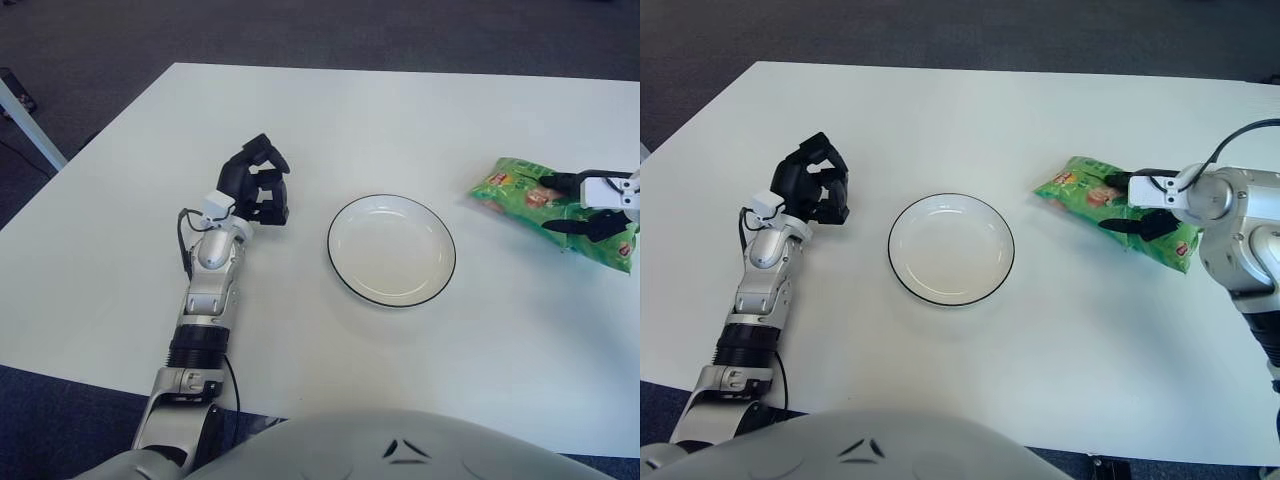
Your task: Put the snack into the plate.
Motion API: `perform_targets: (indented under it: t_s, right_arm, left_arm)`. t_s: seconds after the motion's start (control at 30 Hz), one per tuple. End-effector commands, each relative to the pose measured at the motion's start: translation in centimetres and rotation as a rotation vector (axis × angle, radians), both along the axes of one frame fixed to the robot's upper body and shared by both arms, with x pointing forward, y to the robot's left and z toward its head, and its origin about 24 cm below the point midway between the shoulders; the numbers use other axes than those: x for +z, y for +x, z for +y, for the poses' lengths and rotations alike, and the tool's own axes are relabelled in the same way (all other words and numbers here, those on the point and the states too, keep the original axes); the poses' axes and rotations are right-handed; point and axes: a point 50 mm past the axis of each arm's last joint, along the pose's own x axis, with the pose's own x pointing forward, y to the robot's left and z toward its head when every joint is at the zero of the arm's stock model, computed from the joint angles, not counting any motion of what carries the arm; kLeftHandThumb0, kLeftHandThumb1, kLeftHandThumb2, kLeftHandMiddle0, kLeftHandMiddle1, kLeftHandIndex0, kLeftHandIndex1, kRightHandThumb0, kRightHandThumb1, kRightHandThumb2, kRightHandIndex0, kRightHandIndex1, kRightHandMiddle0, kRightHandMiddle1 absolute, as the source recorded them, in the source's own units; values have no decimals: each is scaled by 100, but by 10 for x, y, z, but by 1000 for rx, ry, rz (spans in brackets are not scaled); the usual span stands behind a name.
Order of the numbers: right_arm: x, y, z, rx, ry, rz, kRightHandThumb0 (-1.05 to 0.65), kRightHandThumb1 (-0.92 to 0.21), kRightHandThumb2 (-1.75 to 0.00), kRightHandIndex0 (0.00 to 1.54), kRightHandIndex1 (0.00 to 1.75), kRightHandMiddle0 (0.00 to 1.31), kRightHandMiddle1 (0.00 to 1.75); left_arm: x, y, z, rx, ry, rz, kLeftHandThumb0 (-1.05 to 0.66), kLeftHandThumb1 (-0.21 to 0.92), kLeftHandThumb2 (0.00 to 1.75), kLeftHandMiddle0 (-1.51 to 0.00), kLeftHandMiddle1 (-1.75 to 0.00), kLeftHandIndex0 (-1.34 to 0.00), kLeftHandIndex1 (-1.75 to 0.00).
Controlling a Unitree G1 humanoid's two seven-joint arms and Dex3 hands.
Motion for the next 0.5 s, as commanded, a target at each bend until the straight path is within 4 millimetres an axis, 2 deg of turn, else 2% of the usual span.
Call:
perform_targets:
  t_s: [0.0, 0.3, 0.47]
  right_arm:
    - [-14, 8, -1, -10, 1, 9, -105, -92, -74, 0, 0, 0, 0]
    - [-32, 23, -10, -21, -69, -127, -105, -92, -73, 0, 0, 0, 0]
    - [-48, 32, -18, -58, -109, -276, -105, -92, -71, 0, 0, 0, 0]
  left_arm:
    - [-21, -9, 0, 23, -38, 73, -52, 21, 144, -131, -175, -70, -175]
    - [-22, -10, -1, 34, -33, 61, -52, 21, 144, -131, -175, -70, -175]
    - [-23, -10, -1, 39, -23, 49, -52, 21, 144, -131, -175, -70, -175]
